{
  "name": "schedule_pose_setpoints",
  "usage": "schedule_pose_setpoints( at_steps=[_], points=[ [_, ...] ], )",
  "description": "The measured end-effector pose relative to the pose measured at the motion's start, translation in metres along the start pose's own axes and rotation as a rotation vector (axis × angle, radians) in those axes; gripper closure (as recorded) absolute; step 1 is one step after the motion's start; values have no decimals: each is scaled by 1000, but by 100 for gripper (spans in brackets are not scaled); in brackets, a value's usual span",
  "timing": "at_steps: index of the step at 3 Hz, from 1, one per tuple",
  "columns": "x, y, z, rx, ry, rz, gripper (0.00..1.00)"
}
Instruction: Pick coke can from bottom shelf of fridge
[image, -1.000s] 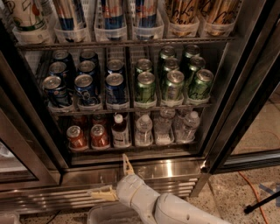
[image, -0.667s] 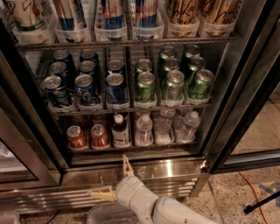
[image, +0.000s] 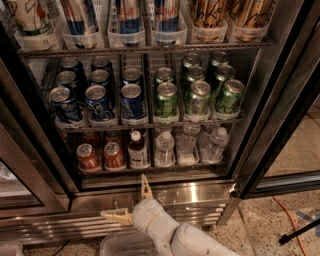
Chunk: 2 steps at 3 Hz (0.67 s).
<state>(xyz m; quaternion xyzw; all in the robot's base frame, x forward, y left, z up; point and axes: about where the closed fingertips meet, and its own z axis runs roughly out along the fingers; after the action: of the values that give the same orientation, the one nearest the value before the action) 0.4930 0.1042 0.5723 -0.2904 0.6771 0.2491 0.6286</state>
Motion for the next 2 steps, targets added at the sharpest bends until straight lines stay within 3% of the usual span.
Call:
schedule_pose_setpoints(
  at_steps=[1,2],
  points=[
    [-5,-21,4,11,-13,-33,0],
    [-5,-21,4,11,-13,-33,0]
  ],
)
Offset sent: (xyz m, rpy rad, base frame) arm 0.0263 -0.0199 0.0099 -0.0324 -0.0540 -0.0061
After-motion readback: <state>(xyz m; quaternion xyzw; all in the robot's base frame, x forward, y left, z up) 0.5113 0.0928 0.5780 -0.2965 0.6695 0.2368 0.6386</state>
